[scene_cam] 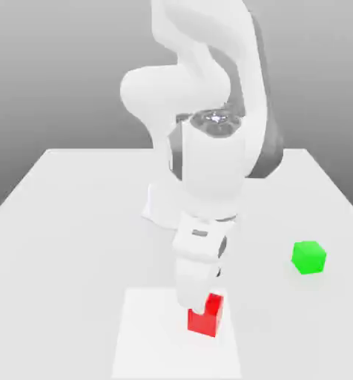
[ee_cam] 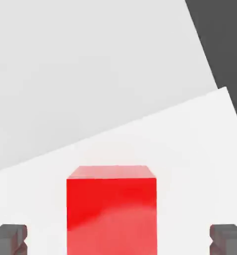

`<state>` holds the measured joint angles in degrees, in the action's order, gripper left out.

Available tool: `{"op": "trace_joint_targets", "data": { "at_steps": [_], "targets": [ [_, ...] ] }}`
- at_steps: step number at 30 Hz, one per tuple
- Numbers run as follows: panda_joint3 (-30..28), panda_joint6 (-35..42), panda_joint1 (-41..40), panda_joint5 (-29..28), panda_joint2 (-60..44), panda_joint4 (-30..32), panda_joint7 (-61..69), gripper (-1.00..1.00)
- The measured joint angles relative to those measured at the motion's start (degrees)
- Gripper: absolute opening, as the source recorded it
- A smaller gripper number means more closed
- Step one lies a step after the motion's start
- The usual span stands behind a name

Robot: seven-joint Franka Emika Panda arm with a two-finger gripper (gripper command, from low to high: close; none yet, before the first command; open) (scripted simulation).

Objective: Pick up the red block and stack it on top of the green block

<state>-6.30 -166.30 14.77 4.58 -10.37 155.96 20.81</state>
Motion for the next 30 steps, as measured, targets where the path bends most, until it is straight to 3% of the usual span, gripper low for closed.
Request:
{"op": "trace_joint_targets", "data": {
  "at_steps": [1,2,9,15,30],
  "targets": [
    [0.9,-1.7,-0.7,0.8,-2.1,-0.3,0.7,0.0],
    [1.7,-3.3,-1.4,1.5,-3.9,-0.6,1.2,-1.0],
    [2.0,-3.5,-1.6,1.5,-4.2,-0.6,1.2,-1.0],
    [-0.2,5.8,-0.5,-3.2,6.7,1.0,-2.3,-1.0],
    [18.3,12.8,22.7,1.3,19.9,6.9,-28.9,-1.0]
  ]
}}
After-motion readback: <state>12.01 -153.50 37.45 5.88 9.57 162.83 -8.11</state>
